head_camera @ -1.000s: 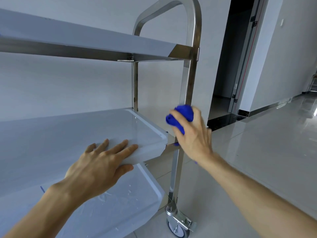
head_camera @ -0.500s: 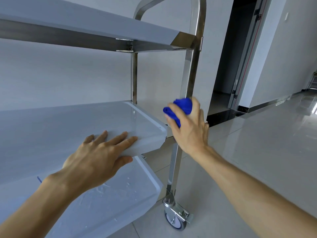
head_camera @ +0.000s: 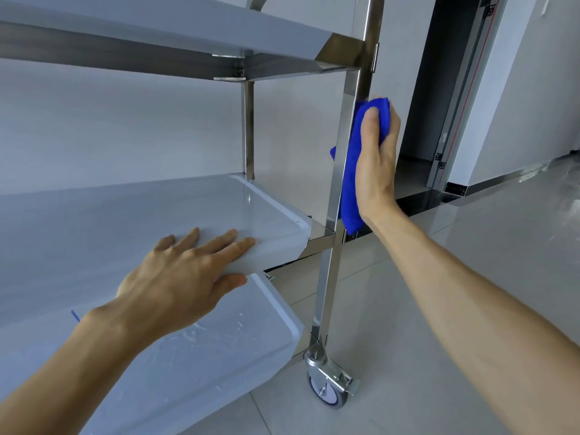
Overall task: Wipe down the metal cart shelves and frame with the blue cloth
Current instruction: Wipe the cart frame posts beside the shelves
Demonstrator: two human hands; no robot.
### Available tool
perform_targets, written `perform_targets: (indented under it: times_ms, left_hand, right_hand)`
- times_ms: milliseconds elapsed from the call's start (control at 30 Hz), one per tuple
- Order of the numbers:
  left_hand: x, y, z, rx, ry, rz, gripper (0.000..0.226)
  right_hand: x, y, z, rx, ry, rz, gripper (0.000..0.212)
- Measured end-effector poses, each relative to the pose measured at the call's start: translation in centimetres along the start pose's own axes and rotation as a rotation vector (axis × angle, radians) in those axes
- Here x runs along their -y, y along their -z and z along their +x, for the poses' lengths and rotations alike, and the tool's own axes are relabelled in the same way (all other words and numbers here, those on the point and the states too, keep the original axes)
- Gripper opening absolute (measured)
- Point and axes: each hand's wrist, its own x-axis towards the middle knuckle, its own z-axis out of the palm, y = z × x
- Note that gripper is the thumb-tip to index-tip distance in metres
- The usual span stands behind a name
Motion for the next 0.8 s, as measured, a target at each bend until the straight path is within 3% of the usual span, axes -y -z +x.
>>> perform_targets:
  times_ms: [100,200,333,433,533,667,800]
  left_hand:
    - [-0.2,-0.1,0.1,0.004,0.015,-0.076,0.063]
    - [-0.3,-0.8,0.2,0.001,0.014,-0.157,0.077]
    - [-0.4,0.0,0.5,-0.017,0.011,-0.179,0.077]
    - [-0.4,0.0,0.4,-0.019,0.025,-0.211,0.075]
    - [-0.3,0.0,0.4,-0.038,0.035,-0.212,0.072]
    - [-0.4,0.1,0.3,-0.027,0.057,-0.238,0.066]
    - [-0.4,0.0,0.1,-0.047,0.051,-0.242,0.067]
  right_hand:
    - [-3.3,1.1,-3.2,0.013,-0.183,0.0,0.033]
    - [-6.6,1.4,-7.0,-0.095,-0.298,-0.043,0.036]
    - [-8.9,-1.0,-9.8,-0.33,-0.273,-0.185,0.036]
    - [-11.0,-1.6,-11.3,-0.411,-0.236,-0.244,0.041]
    - [-13.4,-0.8,-13.5,-0.392,-0.352,-0.291,0.04]
    - [-17.2,1.8,-17.6,-0.304,-0.711,-0.242,0.03]
    - [-16.9,0.9,-16.9,-0.395,-0.78,-0.183,0.034]
